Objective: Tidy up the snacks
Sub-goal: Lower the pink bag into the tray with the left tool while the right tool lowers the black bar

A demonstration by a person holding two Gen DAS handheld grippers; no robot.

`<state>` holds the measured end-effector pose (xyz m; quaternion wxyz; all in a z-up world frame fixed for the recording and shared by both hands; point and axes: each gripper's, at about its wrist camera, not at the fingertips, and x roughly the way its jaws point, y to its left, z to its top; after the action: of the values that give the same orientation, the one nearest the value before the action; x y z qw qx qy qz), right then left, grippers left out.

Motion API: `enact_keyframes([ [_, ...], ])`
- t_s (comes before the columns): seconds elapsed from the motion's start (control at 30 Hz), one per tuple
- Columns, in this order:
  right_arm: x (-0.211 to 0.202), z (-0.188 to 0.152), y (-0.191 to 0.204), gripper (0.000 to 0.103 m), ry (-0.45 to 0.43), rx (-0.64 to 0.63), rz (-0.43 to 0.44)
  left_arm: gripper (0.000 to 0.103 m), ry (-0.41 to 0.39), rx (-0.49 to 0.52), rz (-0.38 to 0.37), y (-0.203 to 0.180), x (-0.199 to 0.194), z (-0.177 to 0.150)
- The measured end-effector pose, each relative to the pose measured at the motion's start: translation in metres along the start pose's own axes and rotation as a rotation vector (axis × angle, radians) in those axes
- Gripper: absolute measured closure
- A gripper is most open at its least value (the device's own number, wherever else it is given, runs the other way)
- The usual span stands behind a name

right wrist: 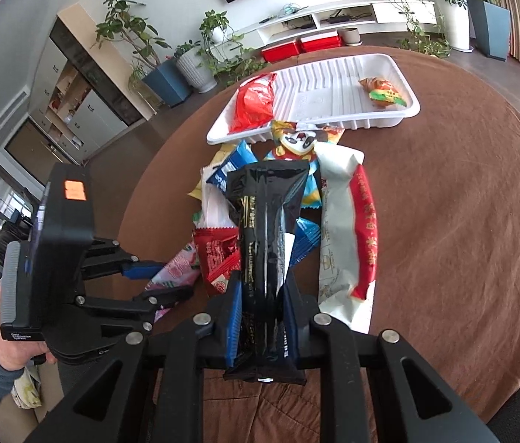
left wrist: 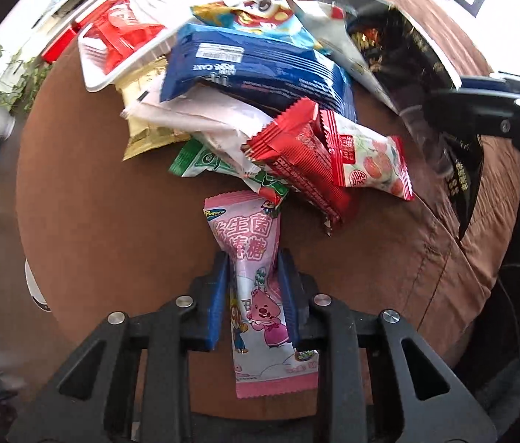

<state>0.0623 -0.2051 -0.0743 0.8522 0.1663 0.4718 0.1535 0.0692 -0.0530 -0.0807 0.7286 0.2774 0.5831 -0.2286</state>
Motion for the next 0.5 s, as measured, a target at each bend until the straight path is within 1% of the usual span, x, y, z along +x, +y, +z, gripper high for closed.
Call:
enact_keyframes([
  [0.13, -0.007, -0.001, -0.004, 0.081, -0.022, 0.005, 0.013, 0.079, -0.006, -0.021, -0.027, 0.003, -0.002, 0.0],
  [0.2, -0.009, -0.002, -0.007, 0.081, -0.028, 0.014, 0.019, 0.079, -0.018, -0.046, -0.04, 0.007, -0.005, -0.006],
  [0.27, -0.011, -0.003, -0.009, 0.081, -0.029, 0.021, 0.026, 0.079, -0.035, -0.092, -0.069, 0.011, -0.006, -0.013],
  [0.4, -0.013, -0.003, -0.01, 0.081, -0.034, 0.031, 0.044, 0.079, -0.093, -0.178, -0.123, 0.022, -0.022, -0.03],
  [0.5, -0.015, -0.002, -0.006, 0.081, -0.034, 0.026, 0.05, 0.079, -0.178, -0.27, -0.177, 0.034, -0.04, -0.041],
])
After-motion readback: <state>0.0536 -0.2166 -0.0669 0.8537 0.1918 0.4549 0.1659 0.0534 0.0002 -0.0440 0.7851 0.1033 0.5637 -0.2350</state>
